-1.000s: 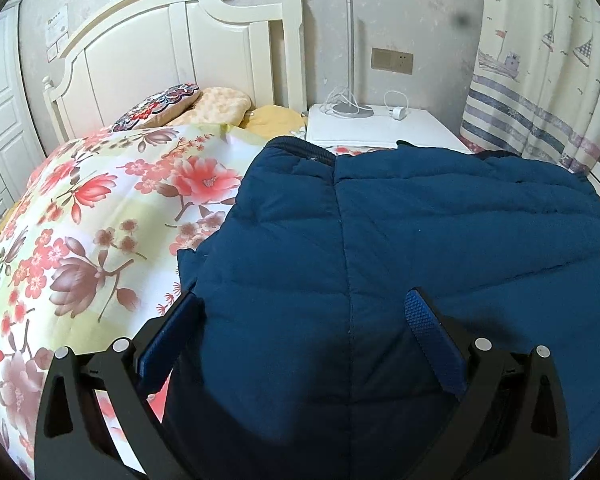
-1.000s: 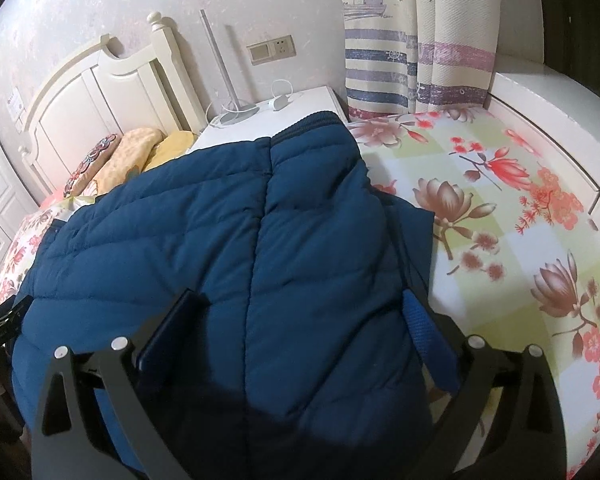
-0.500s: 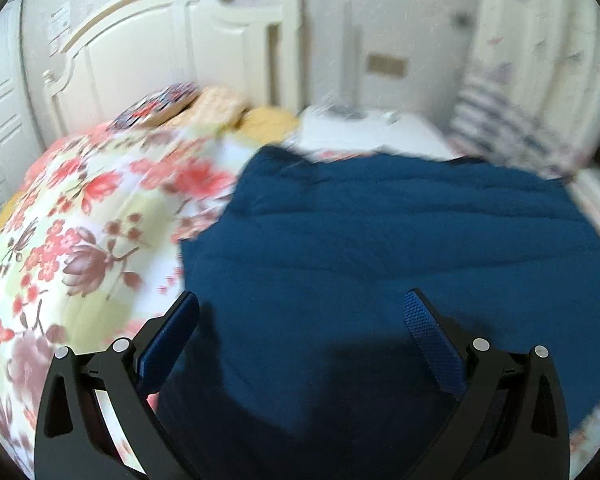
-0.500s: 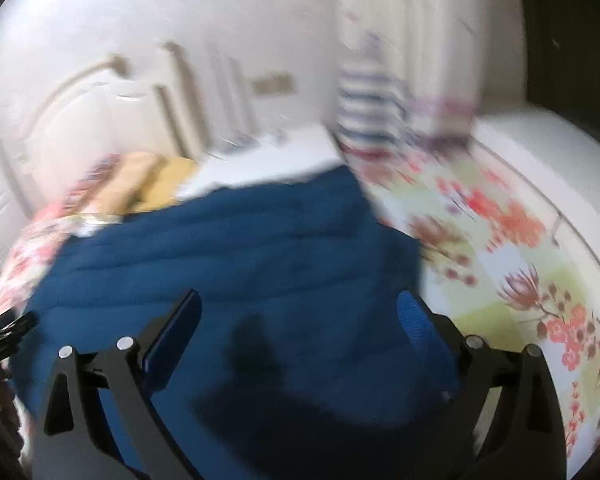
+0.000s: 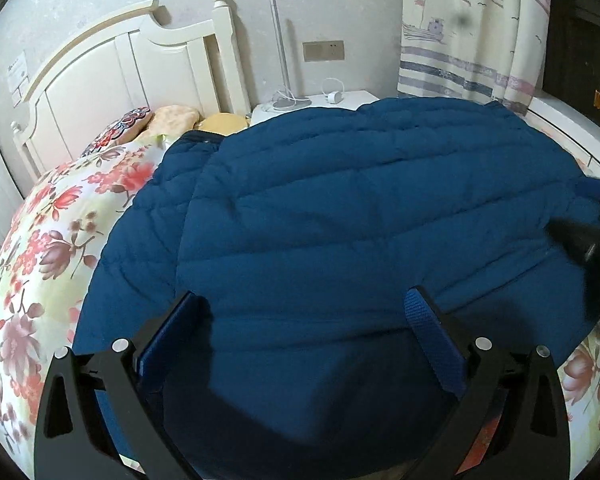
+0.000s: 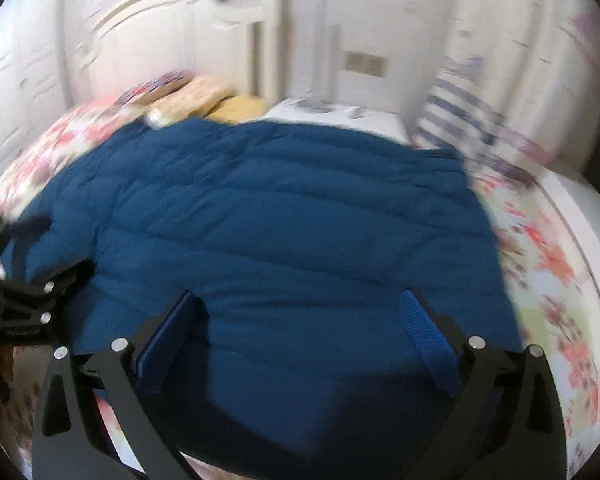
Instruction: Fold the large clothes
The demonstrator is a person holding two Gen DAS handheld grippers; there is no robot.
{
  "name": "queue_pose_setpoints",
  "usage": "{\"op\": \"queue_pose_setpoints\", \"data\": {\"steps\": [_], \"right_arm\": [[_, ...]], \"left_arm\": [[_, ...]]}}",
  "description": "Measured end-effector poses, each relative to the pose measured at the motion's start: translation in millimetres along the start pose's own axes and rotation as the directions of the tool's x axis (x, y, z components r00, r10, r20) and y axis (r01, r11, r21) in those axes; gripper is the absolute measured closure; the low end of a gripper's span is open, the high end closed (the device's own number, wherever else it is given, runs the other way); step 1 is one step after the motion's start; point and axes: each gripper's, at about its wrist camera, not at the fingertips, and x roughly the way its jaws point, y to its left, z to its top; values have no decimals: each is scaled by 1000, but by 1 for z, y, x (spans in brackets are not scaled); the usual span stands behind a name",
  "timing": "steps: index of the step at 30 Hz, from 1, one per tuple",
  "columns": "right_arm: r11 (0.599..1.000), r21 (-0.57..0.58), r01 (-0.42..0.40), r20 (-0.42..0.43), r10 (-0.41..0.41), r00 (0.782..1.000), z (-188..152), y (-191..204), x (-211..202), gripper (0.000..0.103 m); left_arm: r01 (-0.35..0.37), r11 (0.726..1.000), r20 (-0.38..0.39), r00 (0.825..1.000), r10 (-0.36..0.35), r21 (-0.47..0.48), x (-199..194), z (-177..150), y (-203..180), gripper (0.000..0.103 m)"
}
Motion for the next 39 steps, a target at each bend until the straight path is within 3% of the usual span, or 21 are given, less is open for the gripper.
{"op": "queue_pose_setpoints", "data": {"steps": [4, 6, 14, 17, 20, 22, 26, 31, 34, 39], "right_arm": [[986, 154, 61, -22, -58, 998, -18, -54, -4, 4], [975, 224, -1, -28, 7, 1000, -29, -75, 1, 3], [970, 237, 52, -49, -41, 998, -27, -69, -2, 4], [980, 190, 60, 13, -64, 998, -27, -51, -25, 7], [999, 55, -1, 64, -3, 998, -29, -12, -38, 7], [1000, -22, -12, 45, 13, 999, -30, 8, -32, 8], [999, -4, -34, 12, 34, 999, -33, 6, -17, 3], [988, 157, -5, 4, 5, 1000, -39, -42, -32, 5], [952, 305, 1, -1, -1, 1000, -59, -86, -48, 15], [918, 396, -37, 23, 31, 999, -89, -111, -80, 17]], "left_arm": [[4, 1000, -4, 1000, -4, -2, 2, 1, 4, 4], [8, 1000, -5, 1000, -8, -3, 4, 1, 5, 4], [4, 1000, -3, 1000, -4, -1, 2, 0, 6, 4], [-13, 999, 1, 1000, 13, -38, -13, -3, 13, 4], [-43, 993, 39, 998, 47, -109, -27, -9, 34, 4], [-61, 986, -10, 998, 60, -153, -18, -15, 52, 4], [-14, 980, -12, 1000, 12, -197, -12, -25, 69, 4], [-7, 979, -24, 1000, 3, -202, -11, -27, 70, 4], [-2, 979, -29, 1000, -4, -205, -10, -26, 70, 4], [-3, 979, -31, 1000, -3, -206, -11, -28, 71, 4]]}}
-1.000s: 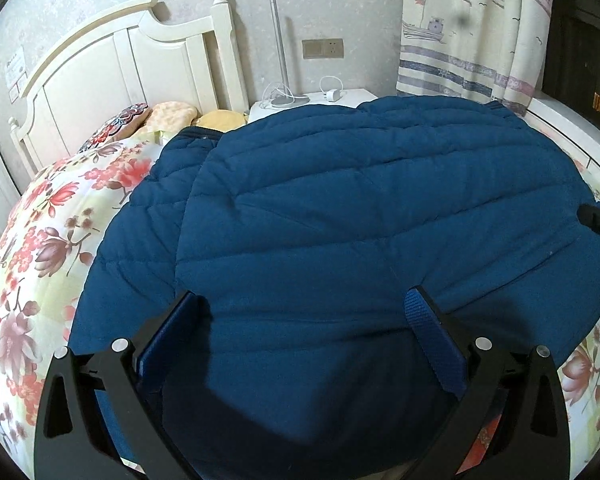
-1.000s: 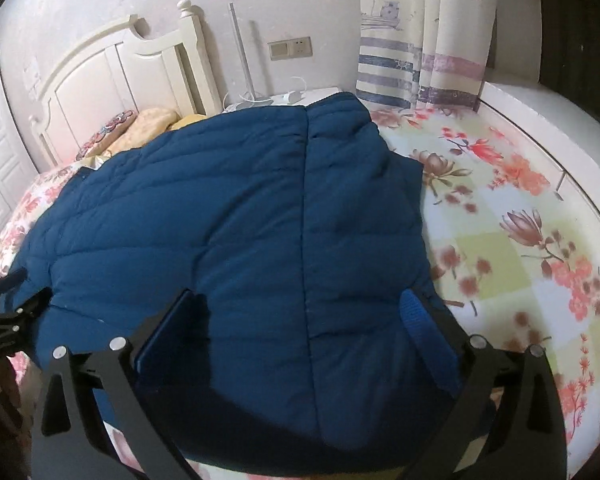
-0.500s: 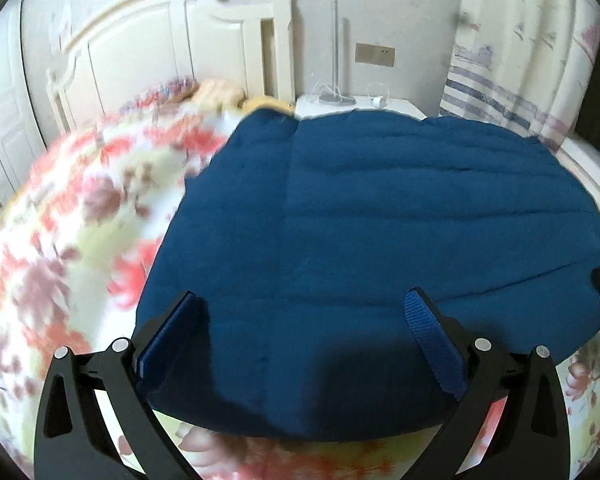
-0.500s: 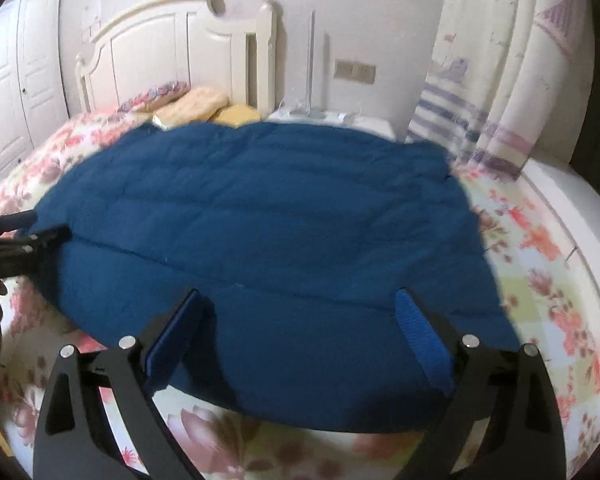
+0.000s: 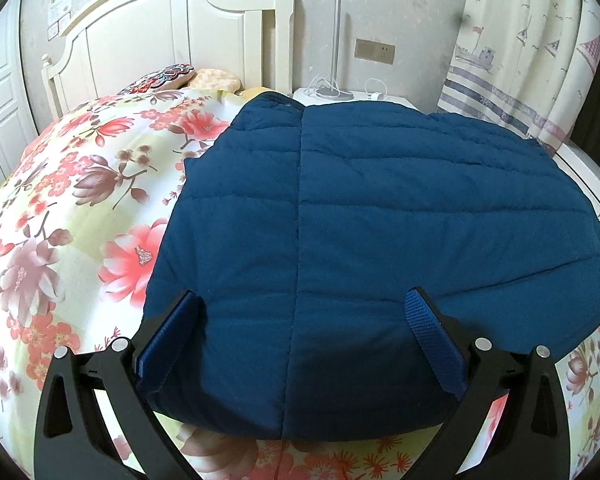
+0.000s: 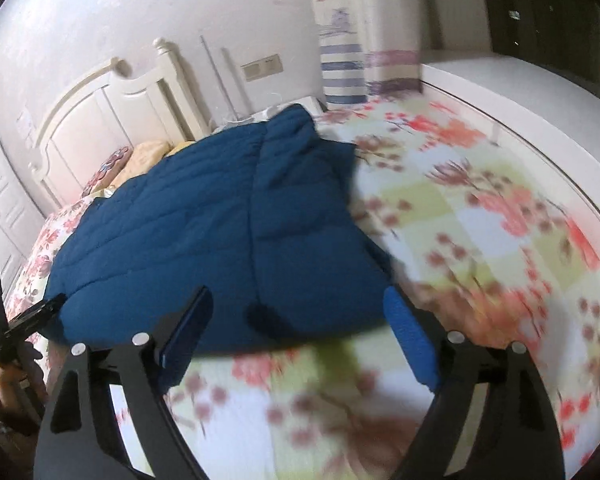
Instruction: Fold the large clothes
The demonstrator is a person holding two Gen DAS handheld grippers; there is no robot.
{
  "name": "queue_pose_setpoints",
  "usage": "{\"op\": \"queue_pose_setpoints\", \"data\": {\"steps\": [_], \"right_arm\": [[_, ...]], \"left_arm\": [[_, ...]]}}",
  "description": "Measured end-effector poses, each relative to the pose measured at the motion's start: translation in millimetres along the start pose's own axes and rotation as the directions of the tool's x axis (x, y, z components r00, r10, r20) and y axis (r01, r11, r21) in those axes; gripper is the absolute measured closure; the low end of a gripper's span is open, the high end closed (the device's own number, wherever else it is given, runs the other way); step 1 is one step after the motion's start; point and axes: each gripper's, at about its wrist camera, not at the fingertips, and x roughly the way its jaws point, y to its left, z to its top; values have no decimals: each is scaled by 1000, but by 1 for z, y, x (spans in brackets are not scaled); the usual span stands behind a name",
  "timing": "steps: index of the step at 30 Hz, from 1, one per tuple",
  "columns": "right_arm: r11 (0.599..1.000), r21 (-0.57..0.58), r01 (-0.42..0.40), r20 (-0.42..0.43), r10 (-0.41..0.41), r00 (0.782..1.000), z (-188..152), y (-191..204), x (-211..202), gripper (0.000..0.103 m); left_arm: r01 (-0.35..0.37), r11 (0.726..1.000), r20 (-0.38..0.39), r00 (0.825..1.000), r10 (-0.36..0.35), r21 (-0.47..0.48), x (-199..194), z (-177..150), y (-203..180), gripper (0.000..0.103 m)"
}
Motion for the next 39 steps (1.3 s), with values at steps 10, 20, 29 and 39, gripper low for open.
{"op": "queue_pose_setpoints", "data": {"steps": [10, 20, 29, 39], "right_arm": [[970, 156, -185, -80, 199, 977, -21, -10, 9, 17], [929, 289, -231, -26, 249, 968, -8, -16, 38, 17], [904, 365, -223, -9, 242, 970, 18, 7, 75, 16], [883, 388, -265, 52, 266, 962, 27, 6, 84, 27]], "left_arm": [[319, 891, 122, 948, -295, -323, -49, -28, 64, 5], [297, 871, 130, 955, -268, -391, -53, -28, 95, 5], [213, 977, 70, 975, -213, 4, -8, 99, -43, 5], [72, 985, -117, 992, -54, 155, 126, 154, -103, 4]]}}
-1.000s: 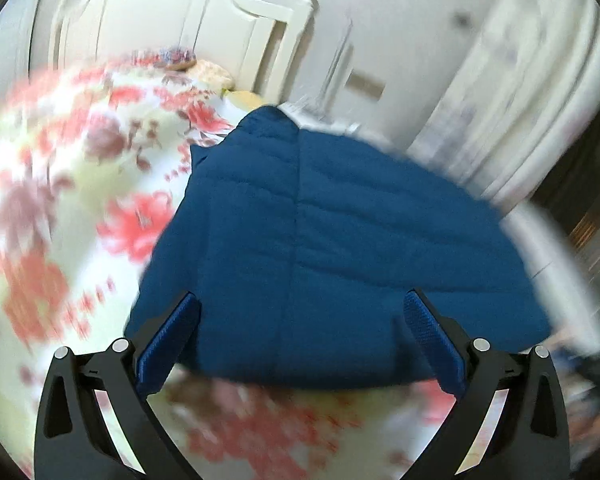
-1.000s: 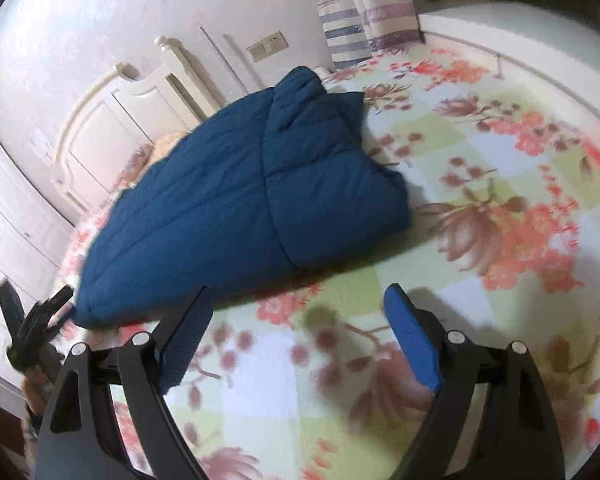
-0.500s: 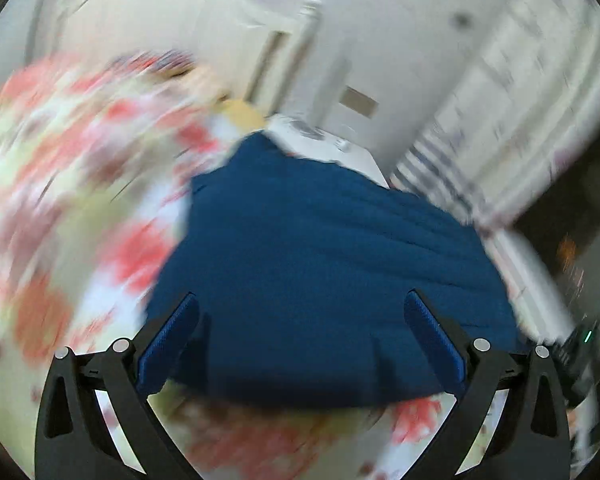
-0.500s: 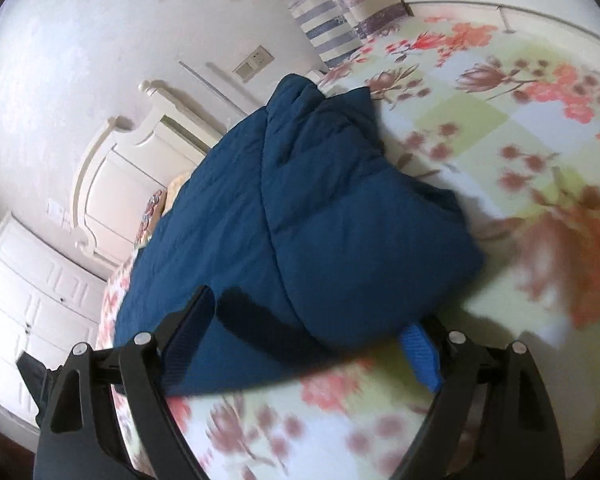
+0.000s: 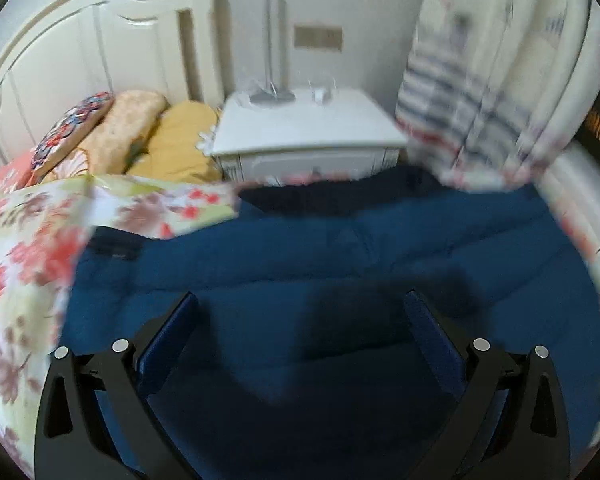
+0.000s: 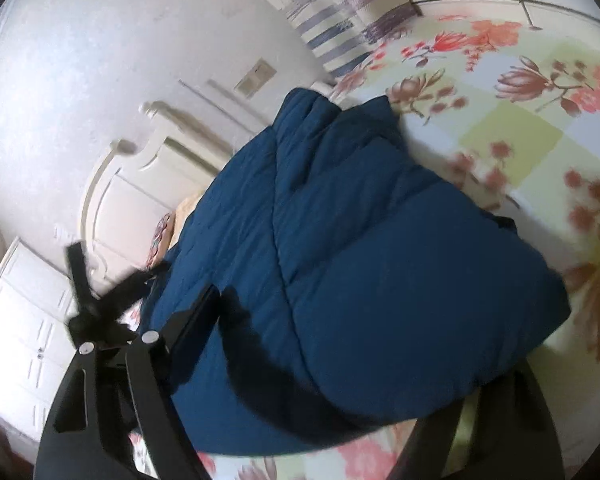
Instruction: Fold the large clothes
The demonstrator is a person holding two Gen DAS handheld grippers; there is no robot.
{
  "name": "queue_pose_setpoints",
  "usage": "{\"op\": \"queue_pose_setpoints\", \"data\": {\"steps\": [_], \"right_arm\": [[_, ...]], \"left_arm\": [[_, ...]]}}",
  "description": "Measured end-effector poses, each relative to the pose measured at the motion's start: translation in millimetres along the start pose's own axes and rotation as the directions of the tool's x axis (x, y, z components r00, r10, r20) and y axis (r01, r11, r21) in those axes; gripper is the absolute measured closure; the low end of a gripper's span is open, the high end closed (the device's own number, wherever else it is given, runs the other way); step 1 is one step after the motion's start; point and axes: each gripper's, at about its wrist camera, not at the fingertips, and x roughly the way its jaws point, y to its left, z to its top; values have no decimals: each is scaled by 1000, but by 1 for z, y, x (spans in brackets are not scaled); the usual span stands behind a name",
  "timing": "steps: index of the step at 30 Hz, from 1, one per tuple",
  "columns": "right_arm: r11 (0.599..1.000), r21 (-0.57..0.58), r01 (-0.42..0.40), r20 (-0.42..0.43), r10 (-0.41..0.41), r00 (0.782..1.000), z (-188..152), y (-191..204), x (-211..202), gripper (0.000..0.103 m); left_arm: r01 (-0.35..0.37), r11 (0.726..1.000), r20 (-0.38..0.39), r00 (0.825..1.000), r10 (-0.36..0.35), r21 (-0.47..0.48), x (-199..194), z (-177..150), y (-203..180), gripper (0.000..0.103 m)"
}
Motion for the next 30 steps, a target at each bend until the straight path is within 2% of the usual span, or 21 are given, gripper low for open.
{"op": "queue_pose_setpoints", "data": {"steps": [2, 3, 5, 7, 9, 13, 15, 16, 19, 21, 22, 23, 24, 25, 26, 28, 30], "right_arm": [[999, 17, -31, 41, 31, 999, -1, -3, -2, 59], [996, 38, -75, 71, 72, 995, -1, -7, -7, 63], [993, 44, -107, 96, 103, 990, -1, -9, -14, 73], [993, 36, -116, 115, 111, 987, 0, -7, -21, 75], [988, 42, -148, 138, 141, 980, 0, -6, -32, 77], [987, 18, -160, 197, 153, 968, 0, -1, -53, 78], [987, -1, -161, 233, 157, 960, 0, 2, -67, 79], [988, -13, -152, 253, 151, 956, -1, 3, -74, 80], [994, -52, -93, 296, 104, 950, -3, 16, -91, 80], [980, -195, 46, 331, 22, 943, -8, 53, -101, 80], [956, -274, 109, 354, -6, 935, -14, 73, -102, 80], [901, -385, 200, 390, -37, 920, -23, 103, -103, 80], [847, -465, 258, 416, -48, 908, -33, 126, -102, 80], [778, -547, 308, 438, -48, 898, -45, 153, -100, 80], [675, -644, 360, 457, -37, 889, -63, 187, -94, 80], [490, -763, 420, 476, -13, 879, -100, 234, -78, 80], [208, -869, 449, 461, 11, 887, -164, 279, -46, 80]], "left_arm": [[-62, 998, 18, 998, 61, 18, 10, -5, -8, 4], [-81, 996, 25, 996, 81, 29, 9, -6, -11, 4], [-109, 993, 45, 993, 106, 51, 1, -10, -14, 5], [-143, 988, 102, 985, 137, 59, -26, -21, -18, 5], [-110, 991, 163, 982, 96, 76, -57, -38, -26, 5], [-61, 984, 165, 986, 33, 169, -97, -102, -60, 5], [-78, 982, 202, 979, 42, 173, -101, -133, -74, 5], [-59, 983, 200, 979, 23, 173, -103, -145, -79, 5], [26, 981, 164, 985, -58, 191, -120, -168, -82, 5], [105, 965, 134, 981, -139, 239, -133, -181, -81, 5], [184, 954, 99, 972, -212, 235, -140, -186, -70, 5], [305, 932, 49, 946, -320, 198, -146, -187, -55, 5], [430, 893, 18, 900, -436, 134, -150, -187, -34, 5], [519, 854, 40, 853, -520, 33, -157, -188, -2, 5], [523, 851, 92, 850, -518, -39, -165, -191, 24, 5], [464, 866, 234, 877, -419, -186, -186, -201, 96, 5], [411, 859, 324, 893, -312, -306, -204, -214, 151, 5]]}}
